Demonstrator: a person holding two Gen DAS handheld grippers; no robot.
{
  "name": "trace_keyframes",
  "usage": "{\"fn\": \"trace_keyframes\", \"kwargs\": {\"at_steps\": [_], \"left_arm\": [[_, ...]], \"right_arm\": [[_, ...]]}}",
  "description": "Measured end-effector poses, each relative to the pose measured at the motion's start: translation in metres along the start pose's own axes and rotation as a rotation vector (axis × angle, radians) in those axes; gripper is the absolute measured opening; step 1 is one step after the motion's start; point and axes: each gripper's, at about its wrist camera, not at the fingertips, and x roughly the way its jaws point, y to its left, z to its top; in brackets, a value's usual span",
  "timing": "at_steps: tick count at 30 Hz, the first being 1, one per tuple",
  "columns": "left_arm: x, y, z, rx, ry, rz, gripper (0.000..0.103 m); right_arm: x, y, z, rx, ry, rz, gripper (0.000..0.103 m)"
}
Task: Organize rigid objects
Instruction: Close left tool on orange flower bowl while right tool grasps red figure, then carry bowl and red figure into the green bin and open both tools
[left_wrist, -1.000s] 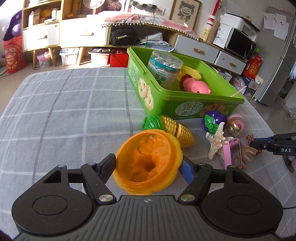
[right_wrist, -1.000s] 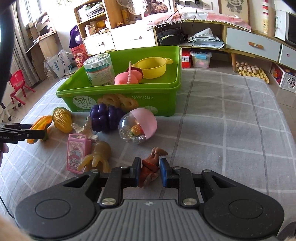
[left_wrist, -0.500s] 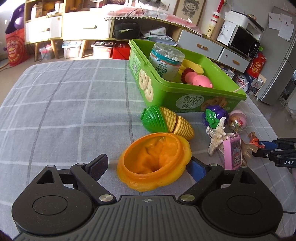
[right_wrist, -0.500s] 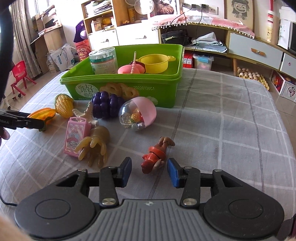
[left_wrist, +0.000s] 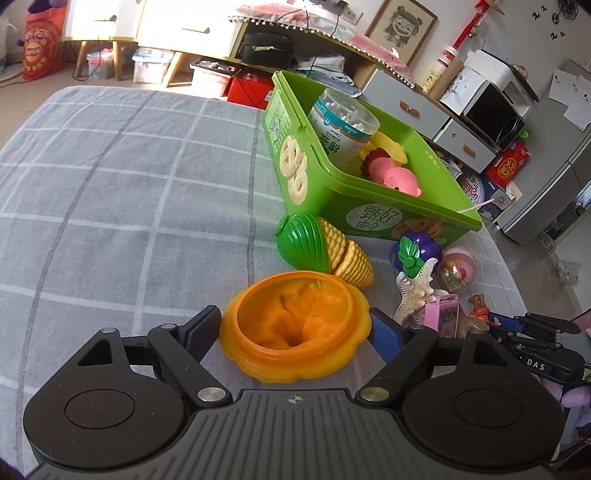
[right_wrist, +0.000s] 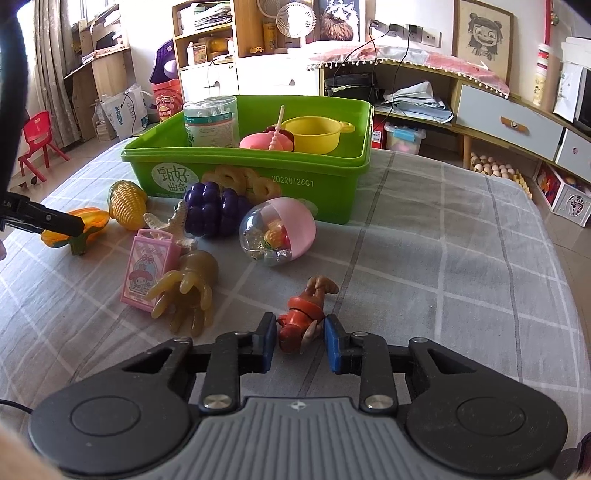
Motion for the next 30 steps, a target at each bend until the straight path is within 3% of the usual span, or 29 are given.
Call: {"fn": "trace_keyframes", "kwargs": {"at_steps": [18,30], "left_arm": [[-0.020,-0.015,0.013,0.040,-0.049,-0.025,0.082],[-0.039,-0.035,0.041,0.022,-0.170,-0.061,0.082]], "right_arm": [[-0.014,-0.019,0.022,0.149,-0.050,0.055,0.002],[-0.031,-0.025,0.058,0.221,-0.142,0.072,0.002]]}}
